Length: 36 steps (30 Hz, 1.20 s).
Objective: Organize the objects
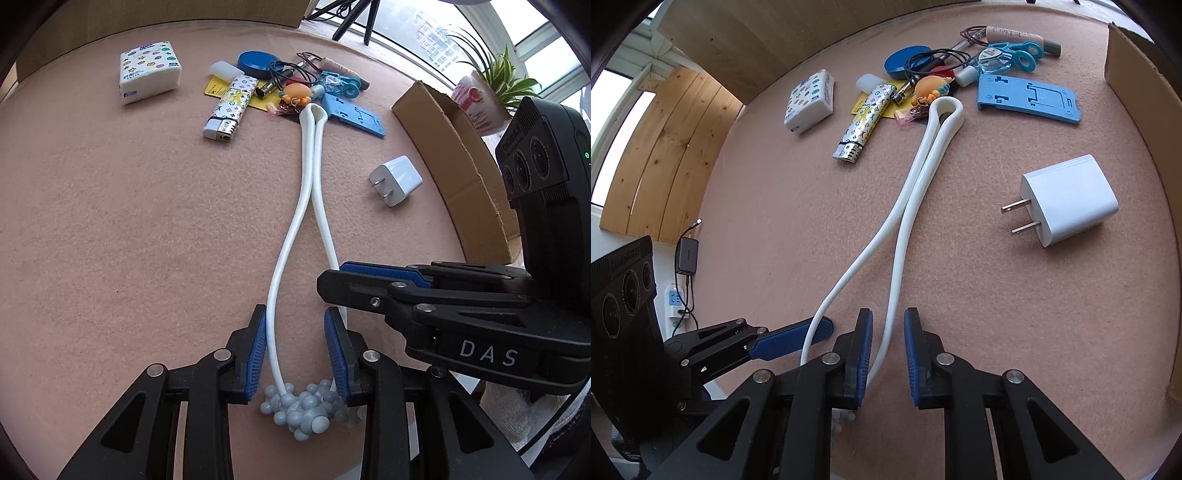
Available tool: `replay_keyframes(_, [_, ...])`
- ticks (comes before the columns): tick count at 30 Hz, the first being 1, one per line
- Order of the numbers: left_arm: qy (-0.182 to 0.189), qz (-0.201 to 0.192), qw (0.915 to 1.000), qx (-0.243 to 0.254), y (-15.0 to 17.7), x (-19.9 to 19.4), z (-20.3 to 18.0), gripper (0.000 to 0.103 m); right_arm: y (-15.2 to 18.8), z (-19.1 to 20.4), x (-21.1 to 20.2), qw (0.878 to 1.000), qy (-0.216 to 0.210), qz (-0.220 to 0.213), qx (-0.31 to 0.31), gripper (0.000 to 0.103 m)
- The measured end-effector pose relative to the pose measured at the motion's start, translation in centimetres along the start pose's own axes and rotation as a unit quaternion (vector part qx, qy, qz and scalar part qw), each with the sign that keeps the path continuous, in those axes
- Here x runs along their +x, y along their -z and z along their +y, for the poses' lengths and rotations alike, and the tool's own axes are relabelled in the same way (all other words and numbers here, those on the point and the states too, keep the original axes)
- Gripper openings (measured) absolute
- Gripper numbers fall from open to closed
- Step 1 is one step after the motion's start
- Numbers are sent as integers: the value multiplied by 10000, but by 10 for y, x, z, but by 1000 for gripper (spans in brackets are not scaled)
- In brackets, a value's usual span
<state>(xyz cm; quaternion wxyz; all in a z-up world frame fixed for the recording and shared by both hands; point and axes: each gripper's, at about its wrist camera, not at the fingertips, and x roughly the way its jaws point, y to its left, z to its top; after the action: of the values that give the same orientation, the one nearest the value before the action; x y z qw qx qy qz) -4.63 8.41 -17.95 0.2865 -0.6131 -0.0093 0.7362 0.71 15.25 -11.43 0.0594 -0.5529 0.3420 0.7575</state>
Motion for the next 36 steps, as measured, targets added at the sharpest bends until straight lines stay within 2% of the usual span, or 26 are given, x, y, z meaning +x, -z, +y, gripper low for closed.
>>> replay_keyframes(4, [-53,-4,10000,35,-1,1,-1,25,5,2,2,10000,-22,-22,-7,16])
replay_keyframes(10, [-9,8,10000,12,1,1,-2,22,6,-3,-1,9998,-137,-69,144,10])
replay_keyframes(19, [178,-64,9998,-101,0,-1,-15,21,5,-10,-24,9992,-196,-323,138,9])
replay_keyframes(26, [358,-303,9988,-107,-7,-11,-41,20,5,-19,-50,9979,-154,-599,170,9])
replay_keyframes(36, [547,-559,9967,205,-30,-20,-96,20,4,-49,-101,9937,-94,-1062,346,9])
